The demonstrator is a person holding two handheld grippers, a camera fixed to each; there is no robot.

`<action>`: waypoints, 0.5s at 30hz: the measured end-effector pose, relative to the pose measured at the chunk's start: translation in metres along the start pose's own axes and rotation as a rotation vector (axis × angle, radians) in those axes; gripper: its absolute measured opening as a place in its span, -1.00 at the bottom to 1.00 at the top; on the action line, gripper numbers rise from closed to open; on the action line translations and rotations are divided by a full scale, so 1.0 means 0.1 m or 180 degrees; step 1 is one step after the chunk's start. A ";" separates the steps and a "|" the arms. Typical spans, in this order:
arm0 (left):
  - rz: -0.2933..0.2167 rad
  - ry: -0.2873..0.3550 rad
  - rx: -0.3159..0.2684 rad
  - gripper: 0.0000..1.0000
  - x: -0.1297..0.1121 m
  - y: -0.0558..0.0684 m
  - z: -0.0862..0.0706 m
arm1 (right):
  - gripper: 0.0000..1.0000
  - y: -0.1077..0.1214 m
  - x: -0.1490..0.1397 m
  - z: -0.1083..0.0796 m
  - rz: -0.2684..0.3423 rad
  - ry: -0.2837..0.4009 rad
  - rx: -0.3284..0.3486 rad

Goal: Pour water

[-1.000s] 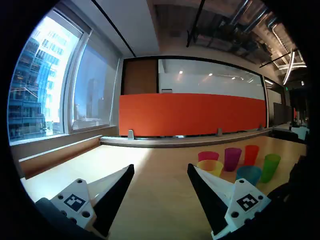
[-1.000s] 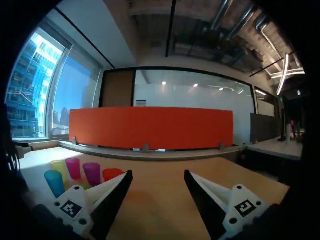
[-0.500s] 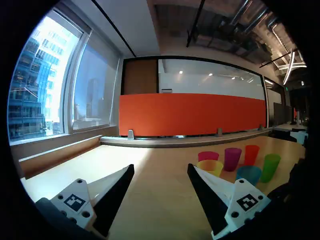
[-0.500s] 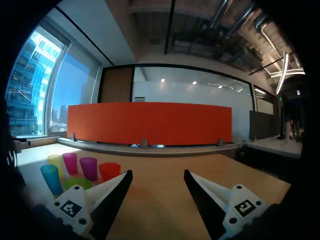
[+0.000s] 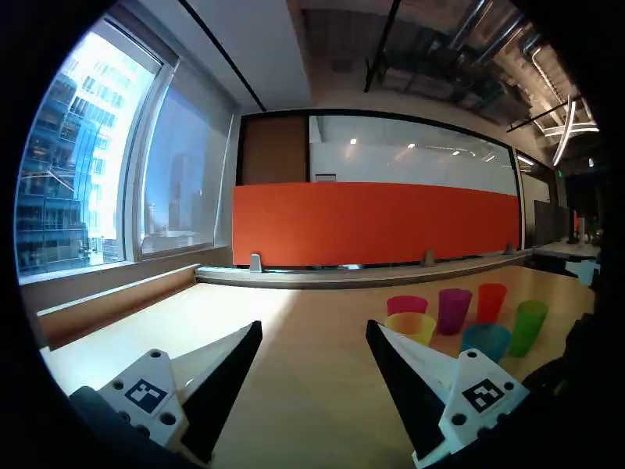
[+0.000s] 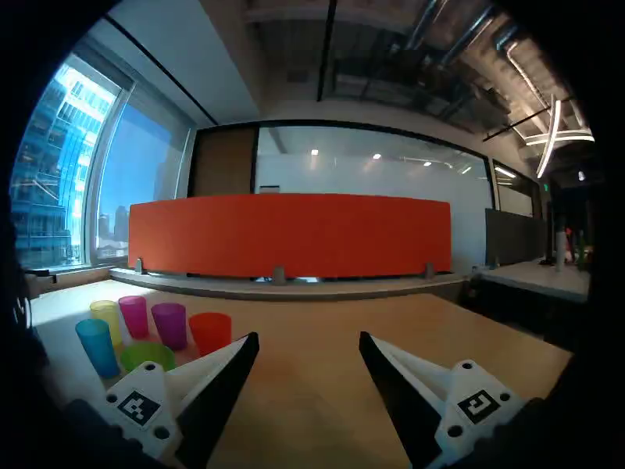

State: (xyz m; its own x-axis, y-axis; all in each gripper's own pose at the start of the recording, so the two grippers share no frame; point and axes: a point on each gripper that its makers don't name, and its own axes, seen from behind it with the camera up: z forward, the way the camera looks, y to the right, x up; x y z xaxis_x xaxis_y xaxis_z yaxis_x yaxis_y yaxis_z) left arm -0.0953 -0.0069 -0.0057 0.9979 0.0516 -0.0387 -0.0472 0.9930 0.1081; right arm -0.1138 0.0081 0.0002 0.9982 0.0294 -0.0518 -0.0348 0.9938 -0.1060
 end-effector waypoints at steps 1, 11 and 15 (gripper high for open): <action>0.0000 0.0000 0.0000 0.98 0.00 0.00 0.00 | 0.99 0.00 0.00 0.00 0.0000 -0.0001 0.0001; 0.0000 0.0000 0.0000 0.98 0.00 0.00 0.00 | 0.99 0.01 0.00 0.00 0.0013 -0.0003 0.0001; 0.0000 -0.0001 0.0000 0.97 0.00 0.00 0.00 | 0.99 0.02 0.00 0.00 0.0015 -0.0007 0.0003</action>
State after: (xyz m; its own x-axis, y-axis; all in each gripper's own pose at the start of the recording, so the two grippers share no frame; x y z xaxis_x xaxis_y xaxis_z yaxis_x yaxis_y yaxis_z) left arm -0.0953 -0.0069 -0.0057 0.9979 0.0517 -0.0385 -0.0473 0.9930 0.1082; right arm -0.1139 0.0098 -0.0001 0.9981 0.0345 -0.0502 -0.0396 0.9937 -0.1048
